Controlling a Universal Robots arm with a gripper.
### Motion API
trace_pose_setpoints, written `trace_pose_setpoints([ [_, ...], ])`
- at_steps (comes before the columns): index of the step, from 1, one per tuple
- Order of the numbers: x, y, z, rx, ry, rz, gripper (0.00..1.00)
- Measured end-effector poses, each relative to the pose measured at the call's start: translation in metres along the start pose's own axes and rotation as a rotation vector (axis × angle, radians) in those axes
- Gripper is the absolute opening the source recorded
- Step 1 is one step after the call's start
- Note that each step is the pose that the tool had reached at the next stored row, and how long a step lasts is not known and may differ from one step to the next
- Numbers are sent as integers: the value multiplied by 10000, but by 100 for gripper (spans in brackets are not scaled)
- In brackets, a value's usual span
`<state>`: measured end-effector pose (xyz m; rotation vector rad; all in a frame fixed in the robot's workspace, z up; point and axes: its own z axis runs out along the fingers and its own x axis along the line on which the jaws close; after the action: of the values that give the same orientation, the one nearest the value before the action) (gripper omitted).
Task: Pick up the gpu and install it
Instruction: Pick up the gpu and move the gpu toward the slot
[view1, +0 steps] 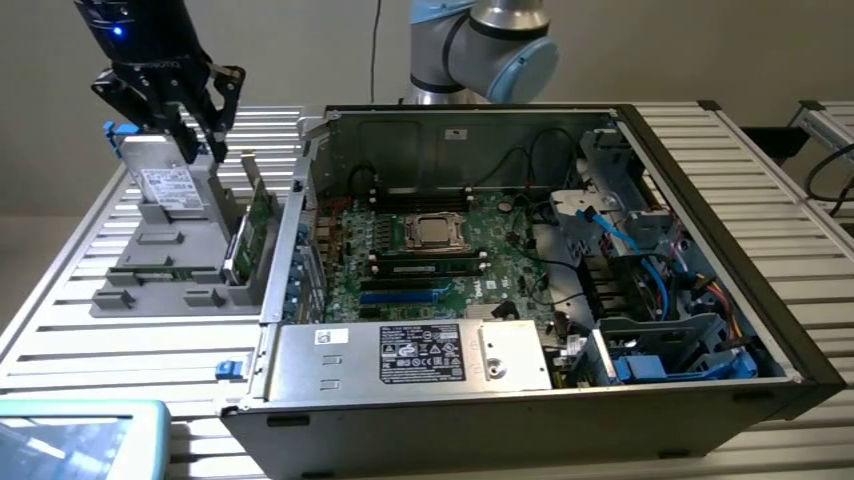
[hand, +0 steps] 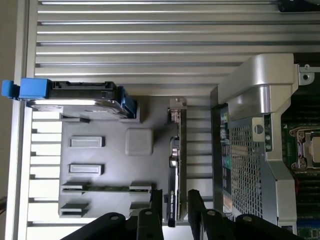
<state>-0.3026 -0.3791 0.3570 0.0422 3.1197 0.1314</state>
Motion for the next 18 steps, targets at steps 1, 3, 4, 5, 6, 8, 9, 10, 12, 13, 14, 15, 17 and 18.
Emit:
trace_pose_setpoints([
  [1, 0, -1, 18, 0, 0, 0, 34],
  [3, 1, -5, 54, -1, -1, 0, 40],
  [4, 1, -6, 72, 0, 0, 0, 40],
  [5, 1, -8, 91, 0, 0, 0, 40],
  [6, 2, -9, 109, 0, 0, 0, 40],
  [8, 2, -12, 145, 0, 0, 0, 40],
  [9, 3, -14, 163, 0, 0, 0, 40],
  [10, 3, -16, 181, -1, -1, 0, 40],
  [12, 4, -19, 217, 0, -1, 1, 40],
  [13, 4, -23, 236, -2, 0, 1, 40],
  [14, 4, -33, 253, -11, 1, 0, 40],
  [15, 5, -52, 269, -28, 2, 1, 40],
  [17, 3, -97, 302, -59, 1, -2, 40],
  [18, 3, -121, 319, -67, 2, -5, 40],
])
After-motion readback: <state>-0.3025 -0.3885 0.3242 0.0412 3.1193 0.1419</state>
